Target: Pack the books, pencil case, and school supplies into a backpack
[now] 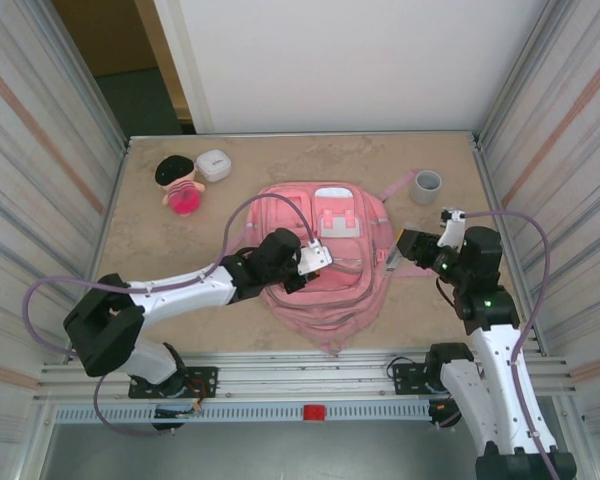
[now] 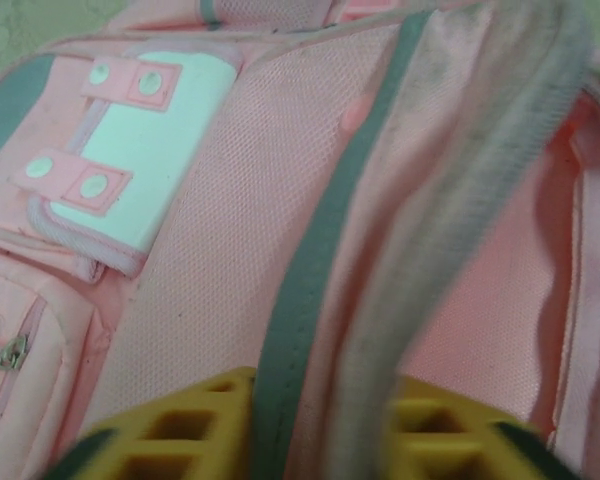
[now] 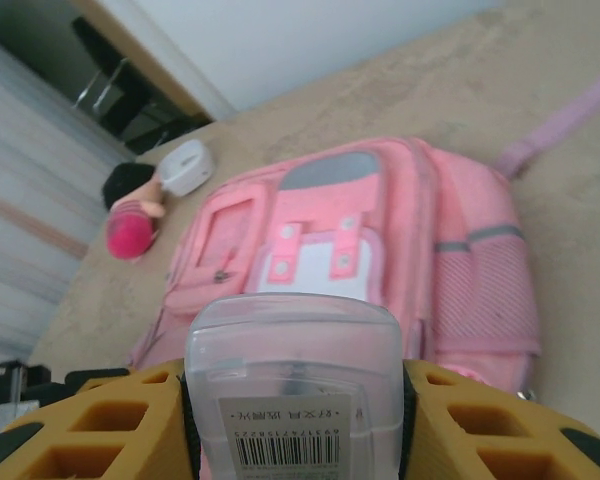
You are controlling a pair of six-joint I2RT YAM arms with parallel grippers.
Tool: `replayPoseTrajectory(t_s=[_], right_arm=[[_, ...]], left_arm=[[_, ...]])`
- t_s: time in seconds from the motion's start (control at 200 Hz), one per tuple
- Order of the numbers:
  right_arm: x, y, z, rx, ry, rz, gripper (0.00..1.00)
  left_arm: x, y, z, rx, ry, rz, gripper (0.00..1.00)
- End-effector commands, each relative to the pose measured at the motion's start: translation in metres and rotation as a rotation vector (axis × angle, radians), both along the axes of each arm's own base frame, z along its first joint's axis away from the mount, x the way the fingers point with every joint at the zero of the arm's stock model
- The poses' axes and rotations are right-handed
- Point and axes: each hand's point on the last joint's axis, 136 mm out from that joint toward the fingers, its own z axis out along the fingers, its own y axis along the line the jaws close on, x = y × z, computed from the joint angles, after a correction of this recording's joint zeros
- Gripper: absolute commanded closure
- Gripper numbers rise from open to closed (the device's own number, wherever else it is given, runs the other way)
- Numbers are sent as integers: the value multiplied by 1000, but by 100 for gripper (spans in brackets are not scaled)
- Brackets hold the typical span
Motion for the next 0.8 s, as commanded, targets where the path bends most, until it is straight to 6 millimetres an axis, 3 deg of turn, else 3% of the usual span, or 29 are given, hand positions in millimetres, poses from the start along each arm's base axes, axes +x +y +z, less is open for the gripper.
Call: replayPoseTrajectory(t_s=[0.0,0.1,0.266,0.451,0.581,0.792], right_arm=[[-6,28,32,-102,-249,159,73],[-16,55,41,-181,-376,293,72],[-54,105,51,-321,-637,597,70],[-86,137,25,-581,-878,837,70],[-87,154,9,-715,-965,896,70],[-76,173,10,-776,-1034,934,68]], left_arm=[[6,-3,46,-161,-13,13,87],[5,-1,63,-280,72,-8,92],[10,0,75,-380,175,-39,95],[10,-7,80,-437,267,-89,95],[6,-12,83,-453,297,-130,95],[4,-15,79,-440,322,-145,95]])
